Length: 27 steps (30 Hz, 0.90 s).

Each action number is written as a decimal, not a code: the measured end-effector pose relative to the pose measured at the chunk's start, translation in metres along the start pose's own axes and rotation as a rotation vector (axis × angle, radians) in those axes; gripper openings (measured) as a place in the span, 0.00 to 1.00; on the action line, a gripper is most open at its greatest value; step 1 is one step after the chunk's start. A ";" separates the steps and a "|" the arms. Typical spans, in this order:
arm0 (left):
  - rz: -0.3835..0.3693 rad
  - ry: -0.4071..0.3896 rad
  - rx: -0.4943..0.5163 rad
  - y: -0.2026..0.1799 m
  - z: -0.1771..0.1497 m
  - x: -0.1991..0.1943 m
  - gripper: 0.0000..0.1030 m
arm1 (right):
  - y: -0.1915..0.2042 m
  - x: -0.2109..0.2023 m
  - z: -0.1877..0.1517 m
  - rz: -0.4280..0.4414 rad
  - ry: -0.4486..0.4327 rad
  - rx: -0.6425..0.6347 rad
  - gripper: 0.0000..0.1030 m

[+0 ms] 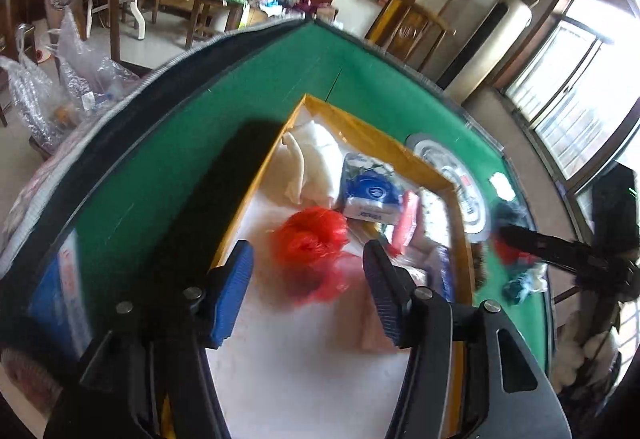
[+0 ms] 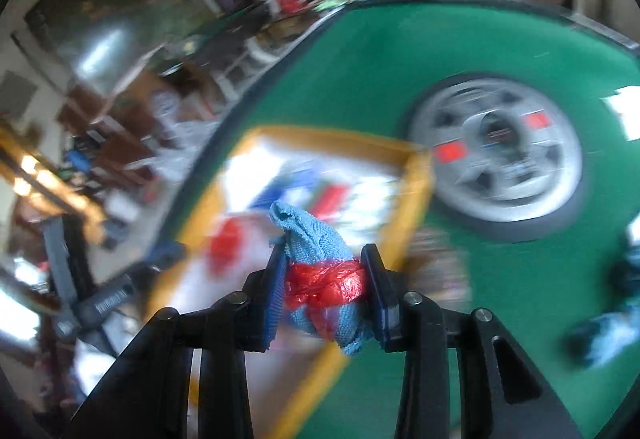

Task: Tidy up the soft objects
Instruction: 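Carry the red-wrapped blue cloth into the box and open the right tool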

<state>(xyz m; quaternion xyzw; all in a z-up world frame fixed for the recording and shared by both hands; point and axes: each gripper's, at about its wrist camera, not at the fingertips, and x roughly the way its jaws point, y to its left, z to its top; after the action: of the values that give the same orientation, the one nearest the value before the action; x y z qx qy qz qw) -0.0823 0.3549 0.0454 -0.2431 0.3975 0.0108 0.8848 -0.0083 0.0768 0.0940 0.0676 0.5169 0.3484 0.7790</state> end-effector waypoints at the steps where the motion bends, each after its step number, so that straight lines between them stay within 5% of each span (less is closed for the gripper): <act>1: -0.006 -0.019 -0.010 0.004 -0.002 -0.008 0.62 | 0.008 0.010 0.000 0.039 0.021 0.012 0.32; 4: -0.010 -0.064 -0.044 0.018 -0.010 -0.030 0.62 | 0.029 0.049 -0.001 0.122 0.087 0.057 0.32; 9: -0.016 -0.079 -0.095 0.040 -0.021 -0.045 0.65 | 0.047 0.094 0.001 0.067 0.118 0.093 0.34; 15: -0.029 -0.066 -0.130 0.054 -0.026 -0.042 0.65 | 0.056 0.091 -0.003 -0.024 0.096 0.063 0.51; 27: -0.069 -0.069 -0.111 0.032 -0.034 -0.045 0.65 | 0.027 0.036 -0.004 -0.038 -0.052 0.066 0.54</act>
<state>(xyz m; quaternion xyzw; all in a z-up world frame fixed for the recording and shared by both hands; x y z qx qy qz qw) -0.1433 0.3760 0.0444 -0.3051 0.3567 0.0107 0.8829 -0.0163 0.1181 0.0781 0.0923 0.5089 0.3145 0.7960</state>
